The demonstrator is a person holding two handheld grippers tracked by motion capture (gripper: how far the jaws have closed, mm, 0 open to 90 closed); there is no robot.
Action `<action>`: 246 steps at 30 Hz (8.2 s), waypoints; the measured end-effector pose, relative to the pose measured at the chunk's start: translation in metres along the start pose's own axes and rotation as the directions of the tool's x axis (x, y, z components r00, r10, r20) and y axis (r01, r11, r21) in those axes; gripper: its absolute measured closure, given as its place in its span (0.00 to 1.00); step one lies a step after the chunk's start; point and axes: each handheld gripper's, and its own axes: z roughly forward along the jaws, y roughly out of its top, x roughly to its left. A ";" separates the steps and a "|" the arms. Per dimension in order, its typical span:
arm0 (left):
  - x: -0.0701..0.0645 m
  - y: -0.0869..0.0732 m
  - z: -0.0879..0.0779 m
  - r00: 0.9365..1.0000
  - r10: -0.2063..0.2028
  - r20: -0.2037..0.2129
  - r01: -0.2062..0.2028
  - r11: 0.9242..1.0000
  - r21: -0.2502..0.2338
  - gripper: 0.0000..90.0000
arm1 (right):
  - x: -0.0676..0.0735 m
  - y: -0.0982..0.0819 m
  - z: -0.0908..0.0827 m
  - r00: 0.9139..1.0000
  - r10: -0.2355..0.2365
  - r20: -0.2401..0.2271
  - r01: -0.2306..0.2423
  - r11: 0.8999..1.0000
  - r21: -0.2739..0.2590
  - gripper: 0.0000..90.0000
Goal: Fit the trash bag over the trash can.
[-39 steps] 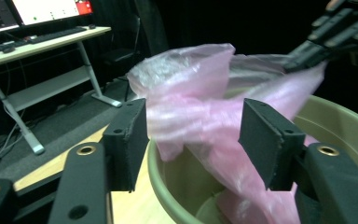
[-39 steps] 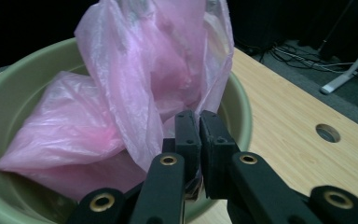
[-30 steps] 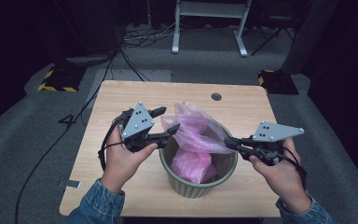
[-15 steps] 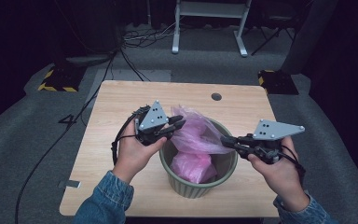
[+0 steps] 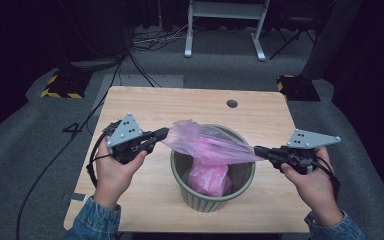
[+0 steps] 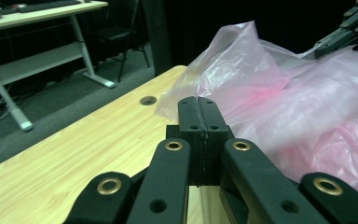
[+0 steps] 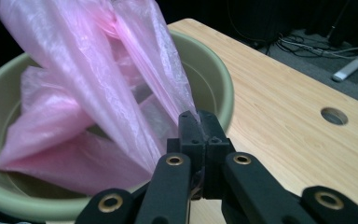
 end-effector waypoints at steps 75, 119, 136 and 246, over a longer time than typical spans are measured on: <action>-0.025 -0.048 -0.027 0.999 0.007 0.035 -0.007 1.000 -0.013 1.00 | -0.013 0.032 0.013 0.999 -0.041 -0.003 0.041 0.999 0.028 1.00; -0.019 -0.012 0.014 0.997 -0.069 0.020 0.068 0.996 0.061 0.39 | -0.003 0.060 0.061 0.963 -0.242 -0.116 0.243 0.970 -0.009 1.00; -0.010 -0.016 -0.008 0.998 -0.062 -0.024 0.062 0.998 0.011 1.00 | -0.039 0.038 0.008 0.994 -0.105 0.027 0.105 0.994 0.001 1.00; -0.029 -0.057 -0.035 0.999 -0.002 -0.032 0.004 0.998 0.057 0.37 | -0.030 0.029 0.034 0.983 -0.169 -0.068 0.172 0.984 0.041 0.38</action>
